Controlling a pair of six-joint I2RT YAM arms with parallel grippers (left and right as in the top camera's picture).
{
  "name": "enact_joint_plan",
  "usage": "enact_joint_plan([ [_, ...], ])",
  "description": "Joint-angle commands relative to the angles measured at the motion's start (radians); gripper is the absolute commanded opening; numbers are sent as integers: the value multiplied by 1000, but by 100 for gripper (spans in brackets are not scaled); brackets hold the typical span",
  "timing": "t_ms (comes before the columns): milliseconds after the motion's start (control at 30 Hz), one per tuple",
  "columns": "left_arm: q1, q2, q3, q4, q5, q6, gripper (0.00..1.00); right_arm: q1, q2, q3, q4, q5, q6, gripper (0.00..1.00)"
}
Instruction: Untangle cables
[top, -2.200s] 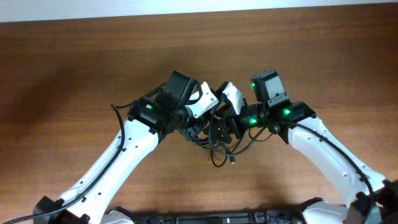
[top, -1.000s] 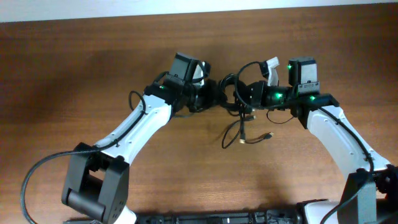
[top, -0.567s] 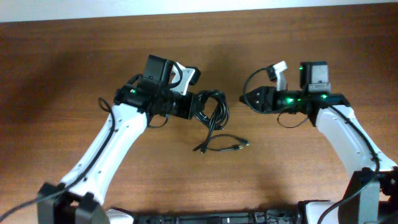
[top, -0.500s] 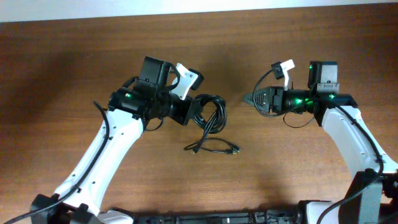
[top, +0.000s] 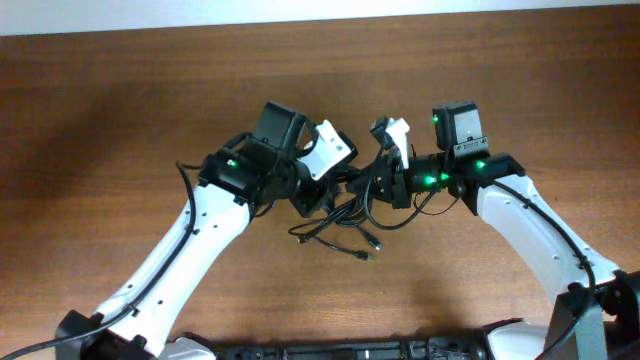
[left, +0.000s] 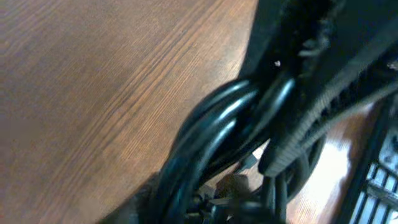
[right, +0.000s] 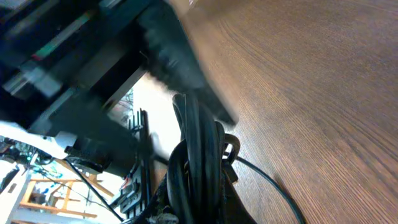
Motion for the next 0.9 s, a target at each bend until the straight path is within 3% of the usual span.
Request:
enact_joint_plan([
  [0,-3,-19,5,3,-92,-220,64,3,-13,4,11,-4,35,4],
  [67,-3,-16,5,5,-103,-409,63,3,-13,4,48,-4,90,4],
  [100,-3,-14,5,11,-139,-579,63,3,-13,4,89,-4,162,4],
  [167,-3,-12,5,41,-158,-748,62,4,-13,4,168,-3,317,4],
  [267,-3,-2,5,48,-225,-813,45,3,-13,4,222,11,421,4],
  [333,16,20,4,49,-267,-919,42,4,-13,4,217,10,446,4],
  [433,34,83,4,83,-166,-942,36,3,-13,4,248,19,446,4],
  [467,34,106,4,103,-134,-941,22,4,-13,4,258,39,446,4],
  [500,35,135,4,116,-141,-937,1,4,-13,4,265,49,446,4],
  [600,52,165,4,115,-233,-930,0,3,-13,4,261,50,442,4],
  [667,127,160,5,99,-242,-916,0,-4,-13,4,262,52,442,15],
  [700,200,154,5,49,-240,-916,0,-32,-13,4,261,52,443,31],
  [767,293,153,5,-17,-178,-916,0,-82,-13,4,240,52,442,72],
  [800,331,153,5,-44,-118,-916,0,-97,-13,4,225,53,442,81],
  [833,367,153,5,-55,-52,-916,0,-101,-13,4,211,52,443,99],
  [867,396,153,5,-53,-5,-940,0,-87,-13,4,190,59,442,99],
])
